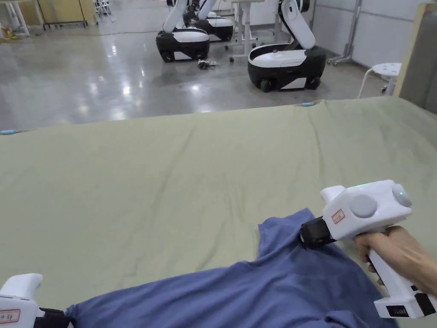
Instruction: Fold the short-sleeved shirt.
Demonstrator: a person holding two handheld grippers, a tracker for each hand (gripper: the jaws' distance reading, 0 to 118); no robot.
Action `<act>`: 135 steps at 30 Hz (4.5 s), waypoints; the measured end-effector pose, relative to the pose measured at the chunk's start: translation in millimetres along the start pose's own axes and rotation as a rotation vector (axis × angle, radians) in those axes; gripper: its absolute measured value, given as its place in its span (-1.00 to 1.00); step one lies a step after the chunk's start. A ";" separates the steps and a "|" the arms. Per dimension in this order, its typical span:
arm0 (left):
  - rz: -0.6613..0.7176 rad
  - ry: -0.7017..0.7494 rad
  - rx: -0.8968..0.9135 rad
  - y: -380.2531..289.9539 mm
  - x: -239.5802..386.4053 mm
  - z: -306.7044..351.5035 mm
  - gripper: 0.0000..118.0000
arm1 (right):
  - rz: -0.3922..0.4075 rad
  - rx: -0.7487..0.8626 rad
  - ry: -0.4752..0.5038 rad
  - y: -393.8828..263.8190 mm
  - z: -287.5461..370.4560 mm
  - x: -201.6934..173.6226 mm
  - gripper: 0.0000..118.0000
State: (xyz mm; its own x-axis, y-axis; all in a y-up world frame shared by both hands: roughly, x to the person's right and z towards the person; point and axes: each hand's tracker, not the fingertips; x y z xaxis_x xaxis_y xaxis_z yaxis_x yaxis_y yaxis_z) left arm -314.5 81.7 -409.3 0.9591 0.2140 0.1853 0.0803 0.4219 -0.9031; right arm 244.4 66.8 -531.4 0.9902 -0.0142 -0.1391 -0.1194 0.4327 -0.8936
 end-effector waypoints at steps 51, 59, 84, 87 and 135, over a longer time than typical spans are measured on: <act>0.076 0.140 0.828 -196.6 43.4 188.0 0.94 | 0.171 1.082 -0.290 -269.3 281.0 -117.2 0.46; 0.009 0.240 0.982 -183.6 63.8 210.4 -1.00 | 0.047 1.052 -0.236 -252.2 280.3 -139.0 -0.96; 0.550 -0.677 0.055 -208.4 -104.9 93.4 1.00 | 0.120 0.813 -0.177 -274.6 253.6 -133.1 -0.96; 0.462 -0.662 0.099 -202.9 -87.0 79.4 1.00 | 0.113 0.793 -0.171 -276.4 252.5 -128.7 -0.96; 0.328 -1.004 -0.050 -90.5 157.5 -11.6 -1.00 | -0.017 0.693 -0.159 -310.4 238.2 -69.5 -0.95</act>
State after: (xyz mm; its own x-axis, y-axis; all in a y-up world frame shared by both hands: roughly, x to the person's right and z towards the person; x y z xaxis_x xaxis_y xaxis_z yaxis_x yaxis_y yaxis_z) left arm -167.6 67.0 -302.9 0.2734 0.9511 0.1436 -0.1092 0.1790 -0.9778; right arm 229.9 148.3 -142.7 0.9964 0.0830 -0.0165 -0.0824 0.9081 -0.4106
